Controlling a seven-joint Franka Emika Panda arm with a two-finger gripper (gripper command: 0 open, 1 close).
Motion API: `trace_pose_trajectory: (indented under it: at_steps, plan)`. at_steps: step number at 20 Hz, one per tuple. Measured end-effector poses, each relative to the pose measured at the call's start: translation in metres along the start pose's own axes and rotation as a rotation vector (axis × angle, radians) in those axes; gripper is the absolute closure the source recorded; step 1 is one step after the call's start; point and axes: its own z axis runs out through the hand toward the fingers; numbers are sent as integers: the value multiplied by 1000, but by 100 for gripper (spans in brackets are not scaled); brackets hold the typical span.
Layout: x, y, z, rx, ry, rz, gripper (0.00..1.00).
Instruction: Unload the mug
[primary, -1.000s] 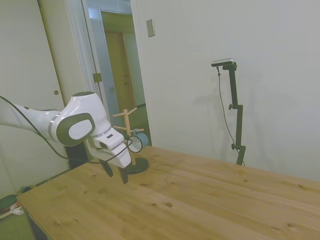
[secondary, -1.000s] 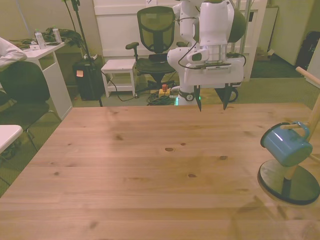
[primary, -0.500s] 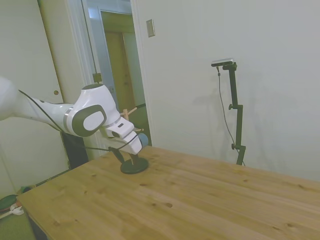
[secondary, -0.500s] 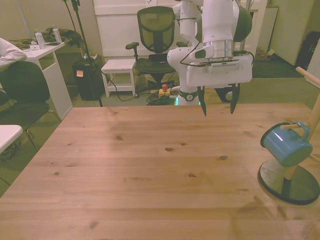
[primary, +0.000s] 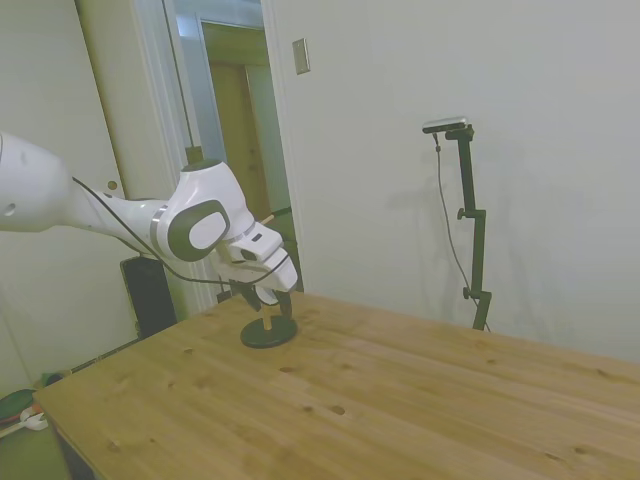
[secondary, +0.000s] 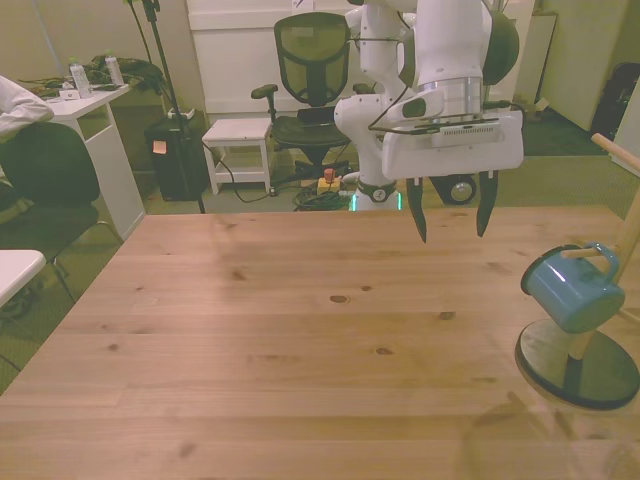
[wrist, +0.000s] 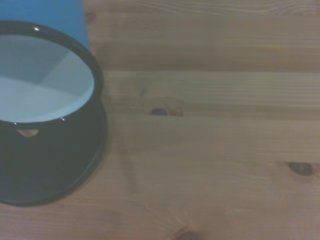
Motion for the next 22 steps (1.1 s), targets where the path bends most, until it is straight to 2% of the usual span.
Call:
trace_pose_trajectory:
  at_steps: [13,22]
  plan:
    - [10,-31,12,-6,-6,-29,0]
    - [27,-48,3,1,-3,-6,0]
